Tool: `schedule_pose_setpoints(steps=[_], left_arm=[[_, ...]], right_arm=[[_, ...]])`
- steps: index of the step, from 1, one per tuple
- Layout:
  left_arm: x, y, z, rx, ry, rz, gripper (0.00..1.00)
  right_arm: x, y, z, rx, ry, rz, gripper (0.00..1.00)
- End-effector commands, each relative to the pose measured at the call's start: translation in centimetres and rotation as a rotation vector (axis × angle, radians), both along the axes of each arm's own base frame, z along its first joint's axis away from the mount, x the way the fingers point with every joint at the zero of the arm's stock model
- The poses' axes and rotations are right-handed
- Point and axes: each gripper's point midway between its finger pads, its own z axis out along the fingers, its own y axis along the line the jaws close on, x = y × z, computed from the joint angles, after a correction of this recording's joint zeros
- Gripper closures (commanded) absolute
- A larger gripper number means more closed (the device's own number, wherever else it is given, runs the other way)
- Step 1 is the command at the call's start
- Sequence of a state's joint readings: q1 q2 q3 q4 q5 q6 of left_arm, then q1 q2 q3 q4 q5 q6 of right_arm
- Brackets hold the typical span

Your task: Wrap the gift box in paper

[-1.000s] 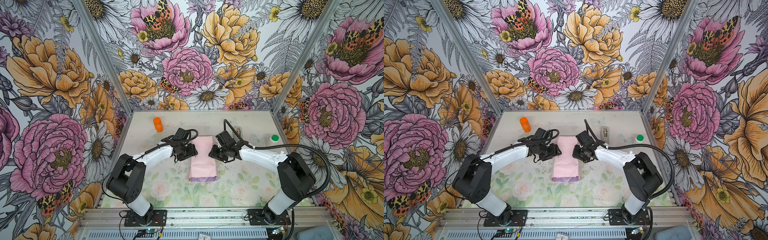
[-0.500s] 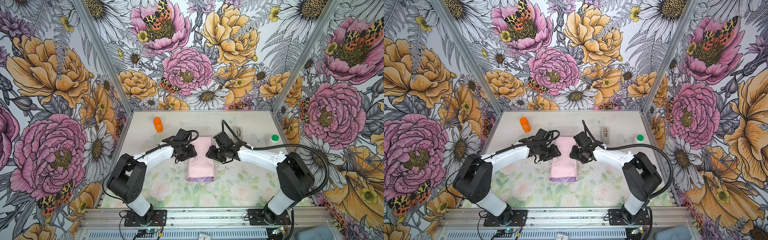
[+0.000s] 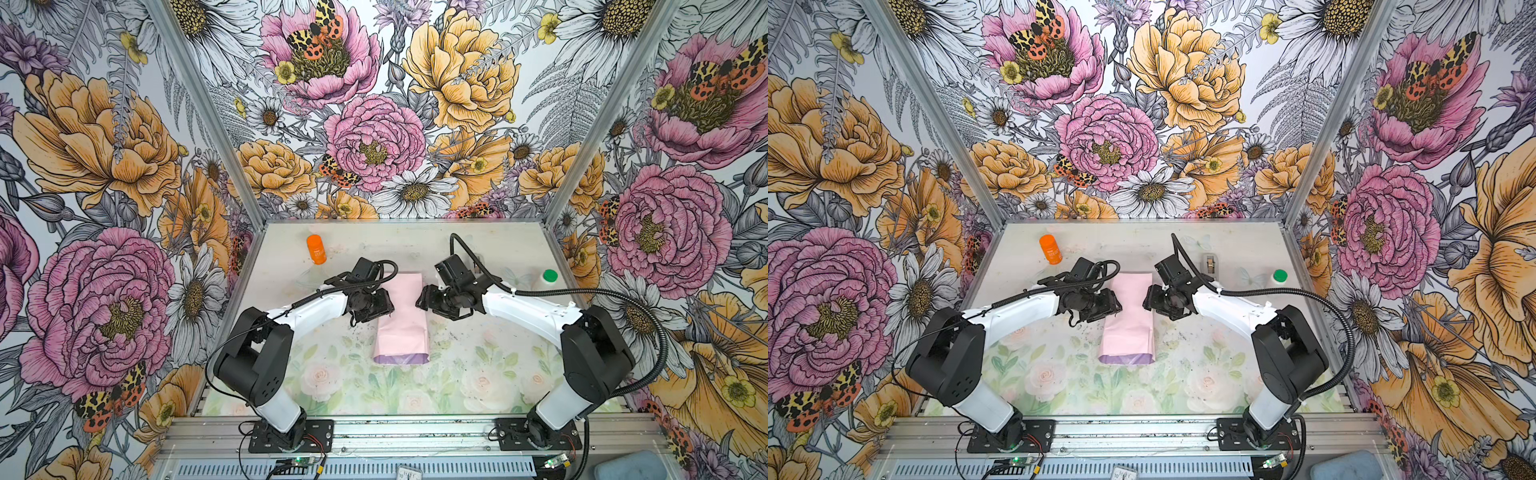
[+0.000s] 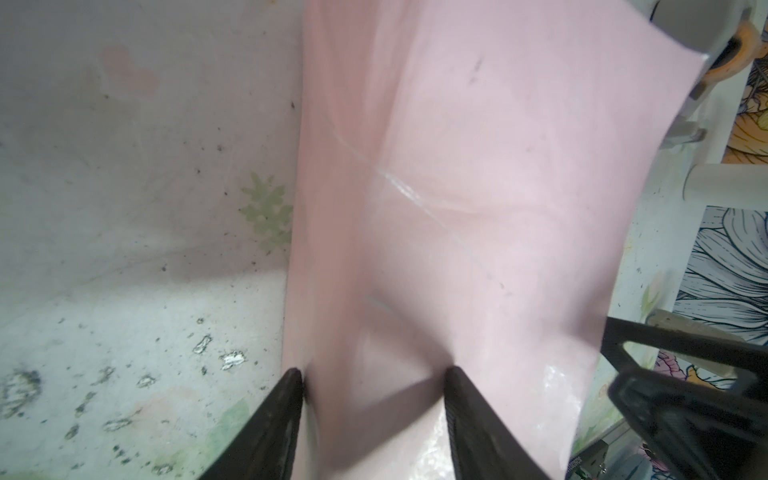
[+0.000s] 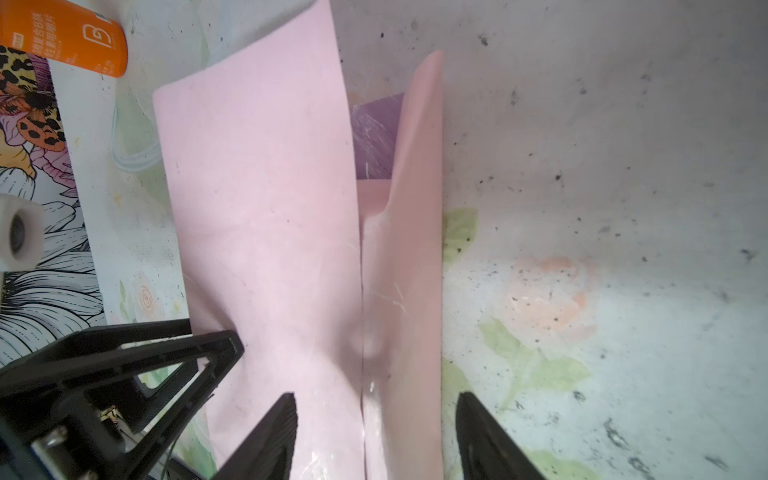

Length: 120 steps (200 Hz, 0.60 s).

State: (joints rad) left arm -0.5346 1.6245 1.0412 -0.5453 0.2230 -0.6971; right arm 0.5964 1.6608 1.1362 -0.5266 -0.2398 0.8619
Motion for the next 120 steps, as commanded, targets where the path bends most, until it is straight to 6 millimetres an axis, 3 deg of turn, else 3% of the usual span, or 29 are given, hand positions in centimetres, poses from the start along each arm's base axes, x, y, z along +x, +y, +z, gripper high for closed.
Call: schedule_pose_setpoints(steps=[1, 55, 95, 120], left_arm=[[-0.3, 1.1, -1.4, 0.077, -0.005, 0.000, 0.44], [0.5, 1.0, -1.1, 0.087, -0.025, 0.008, 0.44], [2.5, 0.8, -0.3, 0.079, -0.058, 0.018, 0.44], [3.4, 0.7, 1.2, 0.063, -0.095, 0.023, 0.44]], right_arm=[[0.2, 0.8, -0.4, -0.009, 0.007, 0.038, 0.43], [0.5, -0.3, -2.0, -0.073, 0.009, 0.007, 0.67], [1.1, -0.5, -2.2, -0.093, -0.005, -0.001, 0.73], [1.6, -0.4, -1.8, -0.090, -0.020, -0.003, 0.75]])
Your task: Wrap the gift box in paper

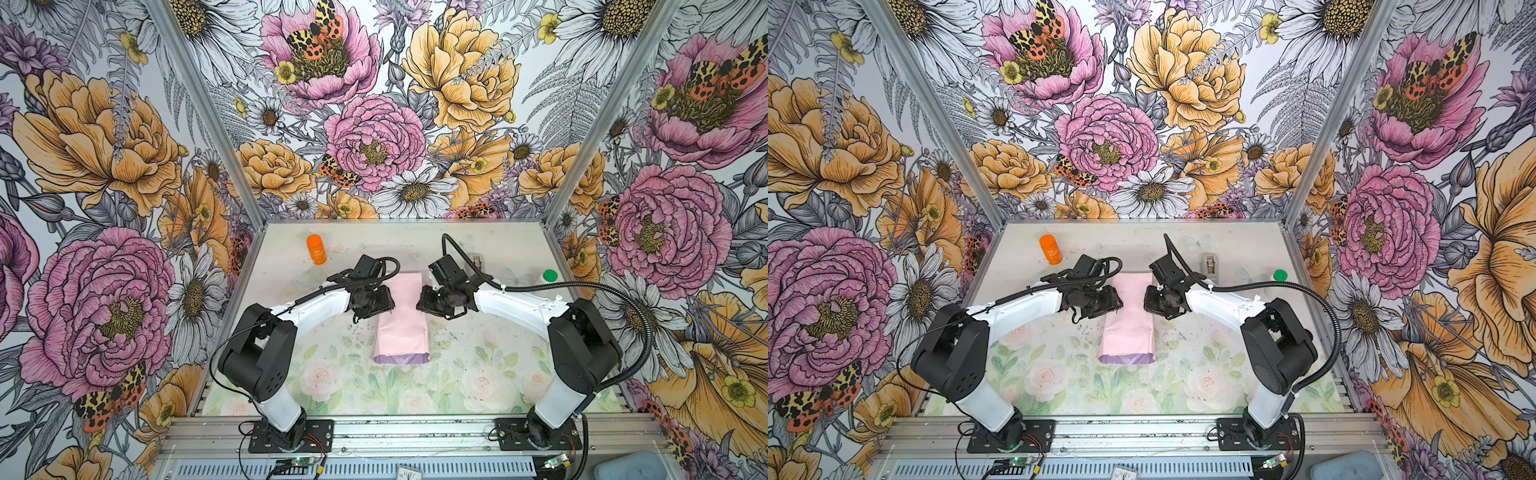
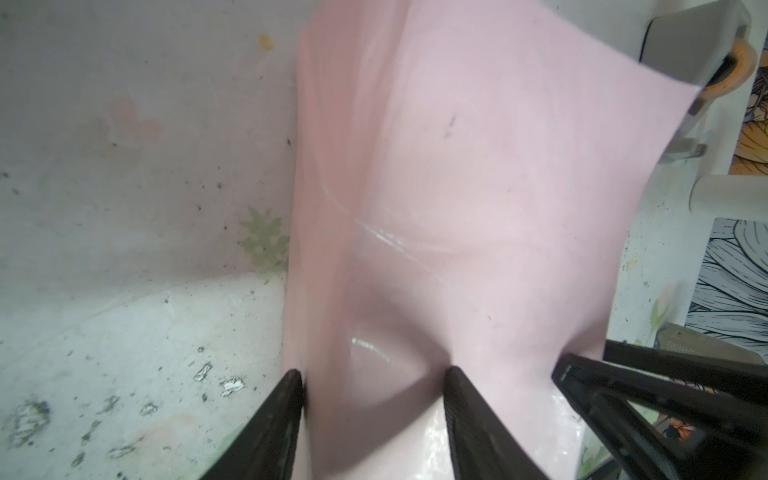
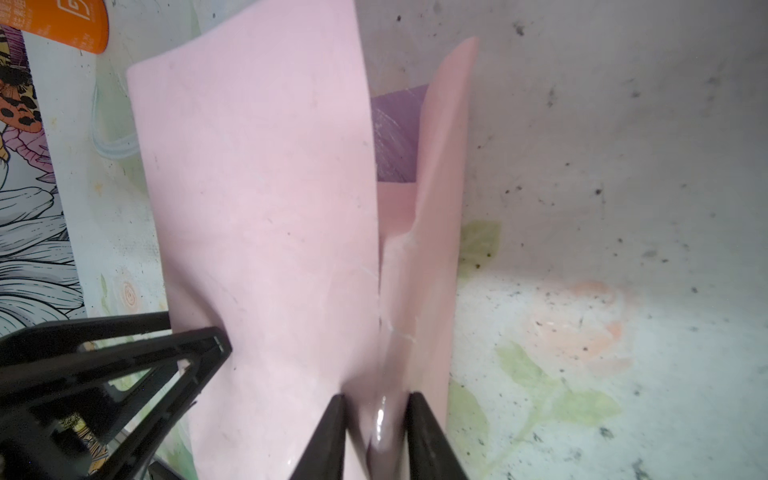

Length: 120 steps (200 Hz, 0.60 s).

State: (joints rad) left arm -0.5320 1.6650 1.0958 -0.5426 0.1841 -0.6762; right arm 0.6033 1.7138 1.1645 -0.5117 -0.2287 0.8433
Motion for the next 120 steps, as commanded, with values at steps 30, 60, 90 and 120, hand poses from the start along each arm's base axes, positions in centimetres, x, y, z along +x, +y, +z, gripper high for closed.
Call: schedule_pose_setpoints(steps=[30, 60, 90, 120], left_arm=[[1.8, 1.3, 4.1, 0.000, -0.134, 0.029, 0.42], [0.9, 1.3, 7.8, -0.087, -0.225, -0.009, 0.36], [-0.1, 0.4, 9.9, -0.212, -0.288, -0.061, 0.35], [-0.7, -1.6, 10.6, -0.271, -0.323, -0.142, 0.36]], right_arm=[[0.7, -1.0, -0.5, -0.061, -0.020, -0.022, 0.75], [0.3, -1.1, -0.3, -0.055, -0.020, -0.022, 0.75], [0.0, -1.0, -0.4, -0.047, -0.016, -0.022, 0.76], [-0.1, -0.7, -0.6, -0.023, -0.012, -0.017, 0.76]])
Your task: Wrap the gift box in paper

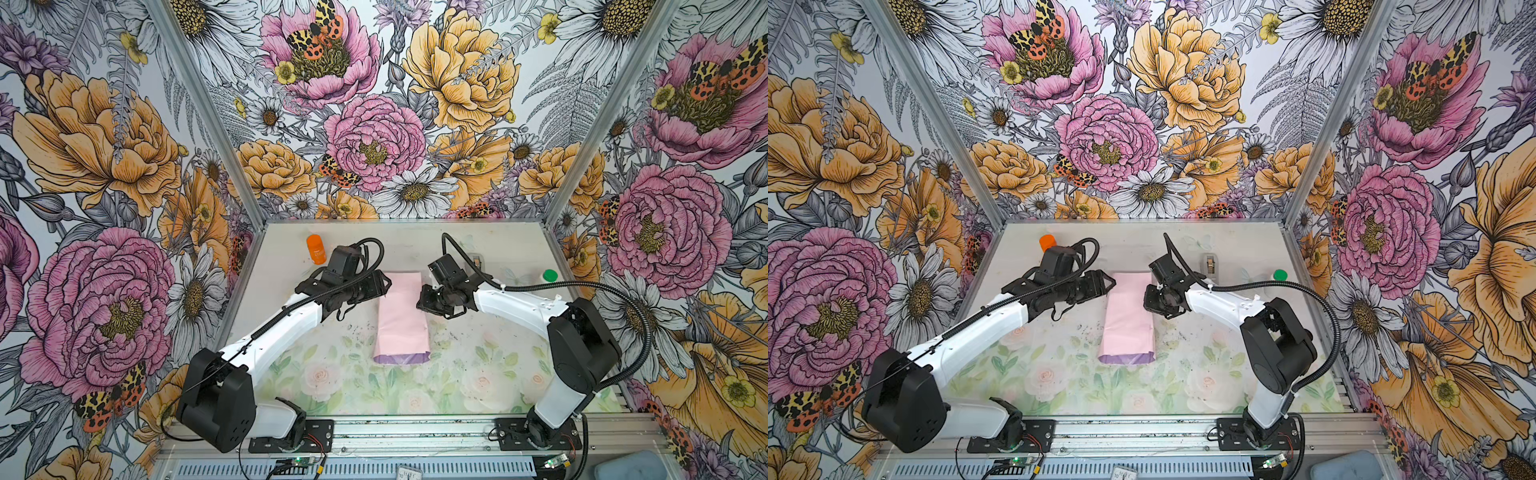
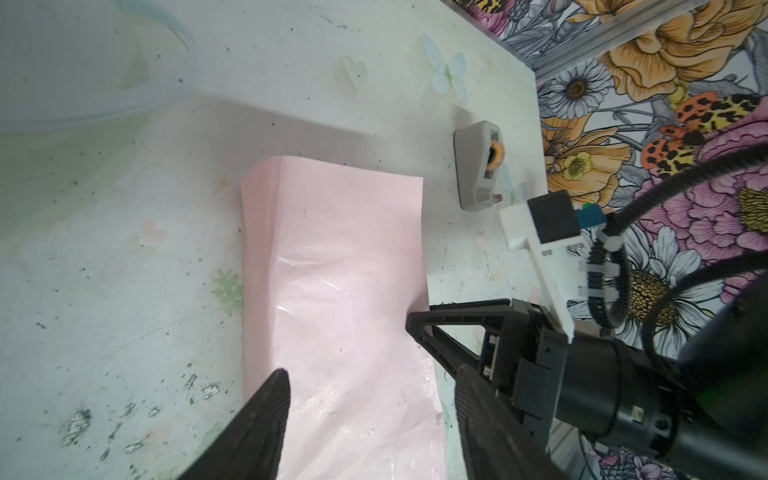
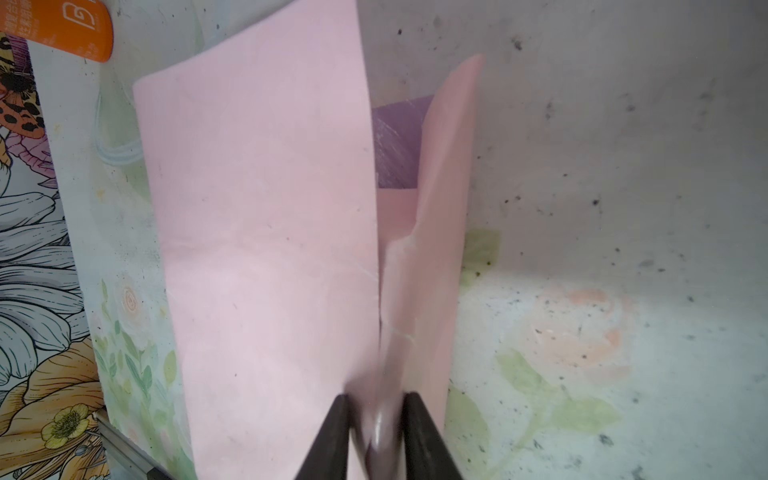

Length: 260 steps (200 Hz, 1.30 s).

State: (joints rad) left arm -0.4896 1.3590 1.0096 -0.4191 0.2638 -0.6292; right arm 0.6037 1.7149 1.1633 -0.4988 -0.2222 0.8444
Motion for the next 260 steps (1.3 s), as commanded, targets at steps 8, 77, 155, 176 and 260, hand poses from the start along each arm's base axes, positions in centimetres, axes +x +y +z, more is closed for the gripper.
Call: schedule_pose_setpoints(steps=[8, 77, 155, 176, 260], left_arm=[[-0.5, -2.6, 0.1, -0.067, -0.037, -0.122, 0.38], [-0.9, -5.7, -5.4, -0.035, 0.062, -0.218, 0.69], [-1.7, -4.2, -9.6, 0.043, 0.142, -0.170, 0.73], [-1.7, -4.1, -9.6, 0.046, 0.141, -0.164, 0.73], [-1.3, -4.6, -8.0, 0.010, 0.122, -0.168, 0.73]], right_arm=[[-0.4, -0.7, -0.7, -0.019, 0.000, -0.015, 0.76], [-0.4, -0.6, -0.5, -0.011, -0.005, -0.017, 0.76], [-0.5, -1.0, 2.8, 0.049, -0.067, 0.005, 0.44], [-1.3, -0.7, 2.7, 0.075, -0.043, 0.025, 0.42], [-2.2, -0.5, -0.8, 0.001, 0.012, 0.053, 0.64]])
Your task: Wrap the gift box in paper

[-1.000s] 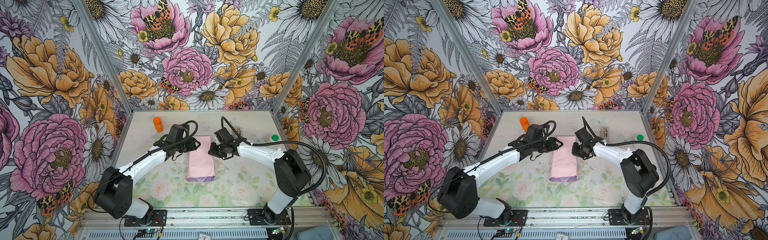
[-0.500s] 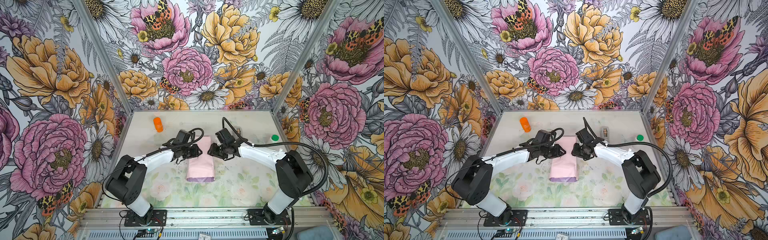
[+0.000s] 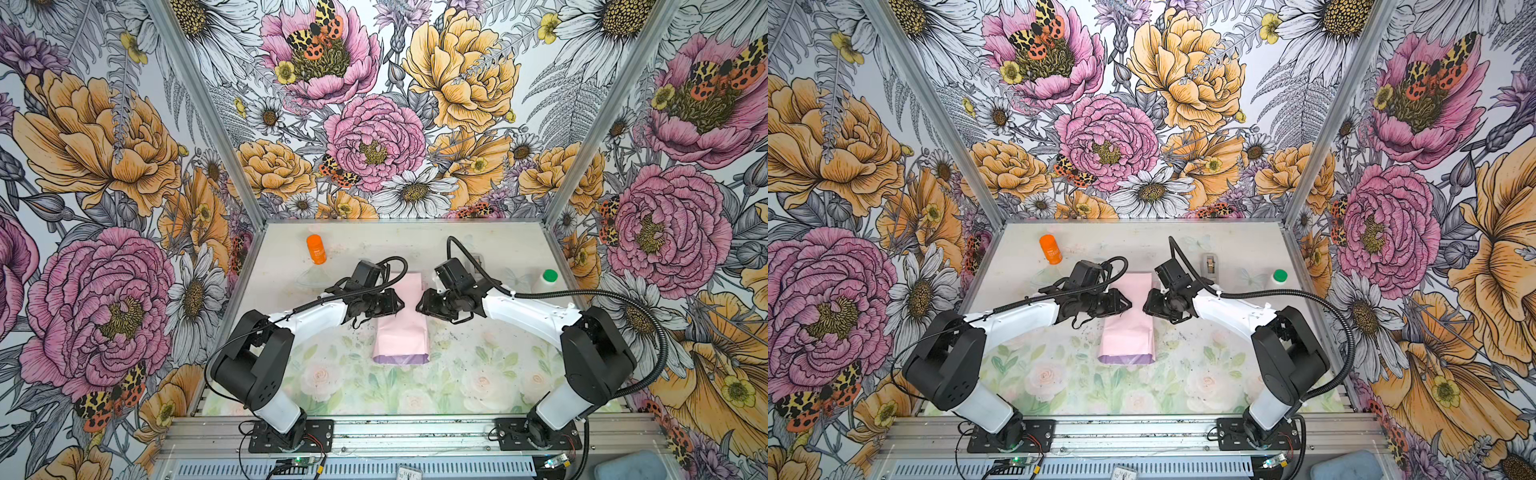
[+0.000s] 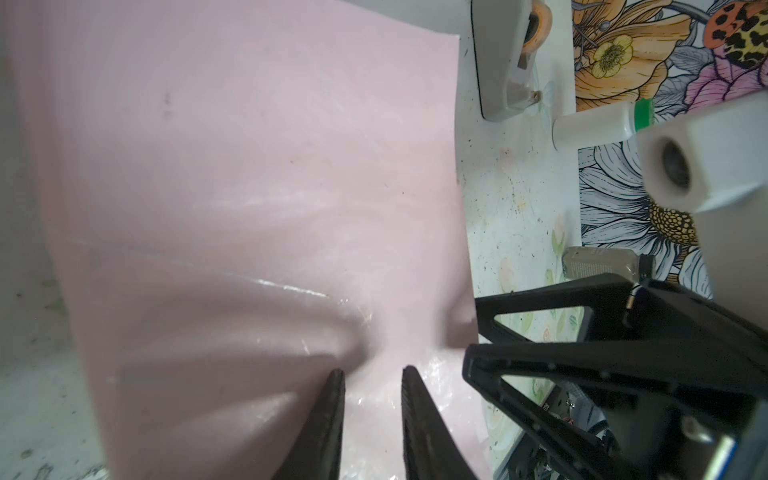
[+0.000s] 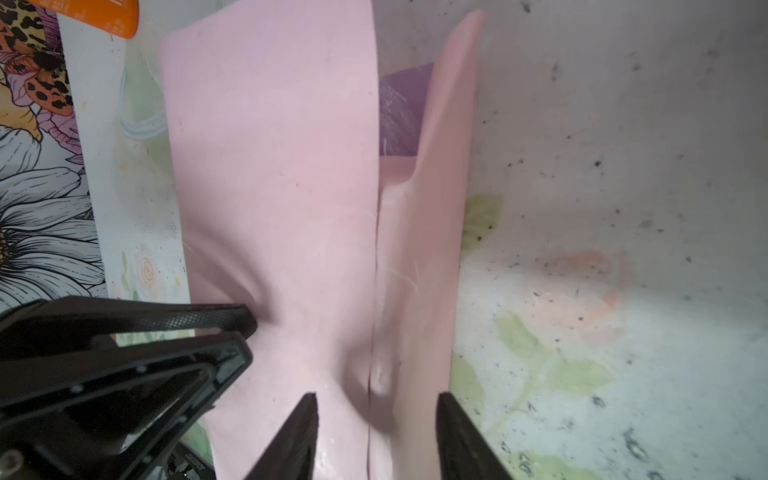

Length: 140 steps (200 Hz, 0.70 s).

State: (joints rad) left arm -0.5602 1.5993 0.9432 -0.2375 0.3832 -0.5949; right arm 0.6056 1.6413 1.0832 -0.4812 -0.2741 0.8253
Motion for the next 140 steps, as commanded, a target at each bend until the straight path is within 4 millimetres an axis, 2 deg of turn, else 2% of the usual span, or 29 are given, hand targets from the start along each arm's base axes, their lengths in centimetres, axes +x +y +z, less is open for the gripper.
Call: schedule_pose_setpoints(steps=[1, 39, 68, 97, 140], left_arm=[[-0.1, 0.2, 0.5, 0.004, -0.008, 0.009, 0.73], [1.0, -1.3, 4.1, -0.078, -0.063, -0.015, 0.74], [1.6, -2.7, 5.5, -0.133, -0.090, -0.046, 0.76], [1.9, -3.5, 4.7, -0.153, -0.075, -0.064, 0.78], [1.5, -3.5, 1.2, -0.148, -0.002, -0.096, 0.83]], right_arm=[[-0.1, -0.3, -1.2, -0.039, 0.003, 0.007, 0.64], [-0.7, -1.0, -2.0, -0.059, 0.018, -0.010, 0.73], [-0.8, -1.3, -2.0, -0.067, 0.014, -0.018, 0.74], [-0.8, -1.4, -2.0, -0.068, 0.012, -0.020, 0.75], [-0.9, -1.5, -2.1, -0.068, 0.007, -0.023, 0.75]])
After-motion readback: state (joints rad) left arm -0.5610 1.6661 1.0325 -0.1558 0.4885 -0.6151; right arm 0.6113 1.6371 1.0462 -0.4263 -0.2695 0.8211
